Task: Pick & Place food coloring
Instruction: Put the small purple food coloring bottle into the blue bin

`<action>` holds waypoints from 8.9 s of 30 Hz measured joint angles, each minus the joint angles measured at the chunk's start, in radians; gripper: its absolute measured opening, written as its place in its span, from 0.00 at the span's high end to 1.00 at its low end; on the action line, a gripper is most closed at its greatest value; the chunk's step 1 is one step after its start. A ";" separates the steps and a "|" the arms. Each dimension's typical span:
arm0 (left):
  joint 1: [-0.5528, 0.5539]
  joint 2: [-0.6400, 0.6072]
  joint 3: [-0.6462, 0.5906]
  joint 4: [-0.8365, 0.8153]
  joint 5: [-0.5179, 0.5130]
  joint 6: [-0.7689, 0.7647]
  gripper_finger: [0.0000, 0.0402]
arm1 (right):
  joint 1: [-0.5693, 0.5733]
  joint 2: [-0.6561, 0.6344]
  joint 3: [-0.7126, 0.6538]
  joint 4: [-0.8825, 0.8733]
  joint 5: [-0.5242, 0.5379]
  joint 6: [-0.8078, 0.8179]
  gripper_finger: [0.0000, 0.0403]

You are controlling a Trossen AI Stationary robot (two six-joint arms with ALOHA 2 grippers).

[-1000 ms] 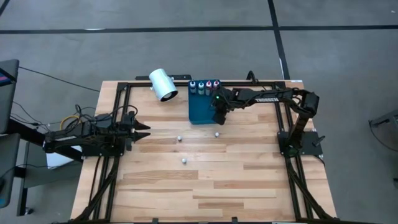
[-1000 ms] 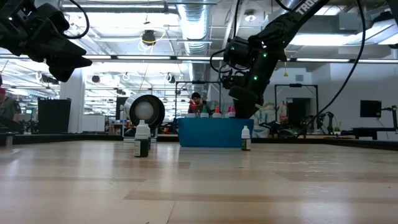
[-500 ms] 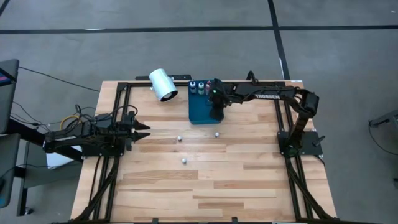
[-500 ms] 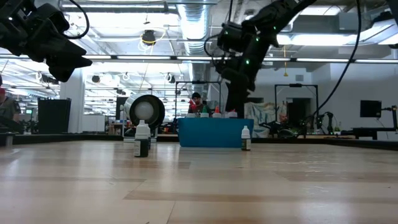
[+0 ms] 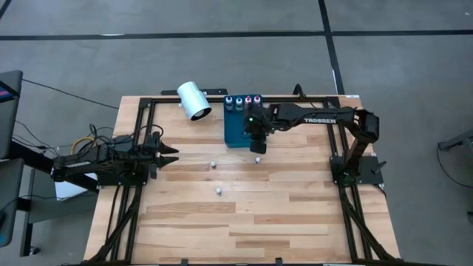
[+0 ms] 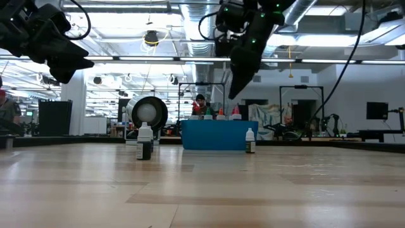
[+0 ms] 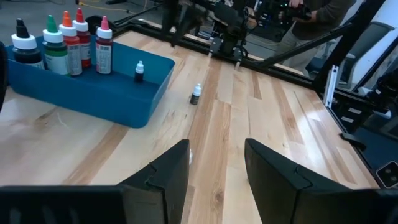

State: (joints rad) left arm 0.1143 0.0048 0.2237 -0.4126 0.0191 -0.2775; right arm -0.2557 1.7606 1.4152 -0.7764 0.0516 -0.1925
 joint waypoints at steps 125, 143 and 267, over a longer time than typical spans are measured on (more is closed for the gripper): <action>0.000 1.388 0.438 0.228 -0.080 -0.400 0.64 | 0.116 -1.759 -1.254 0.456 0.158 0.639 0.82; 0.000 1.387 0.438 0.232 -0.060 -0.424 0.64 | 0.117 -1.759 -1.254 0.456 0.159 0.639 0.82; -0.018 1.577 0.798 0.130 -0.192 -0.186 0.82 | 0.116 -1.758 -1.253 0.410 0.189 0.716 0.82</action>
State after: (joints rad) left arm 0.0964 1.5818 1.0214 -0.2827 -0.1733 -0.4631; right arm -0.1398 0.0025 0.1623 -0.3661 0.2409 0.5240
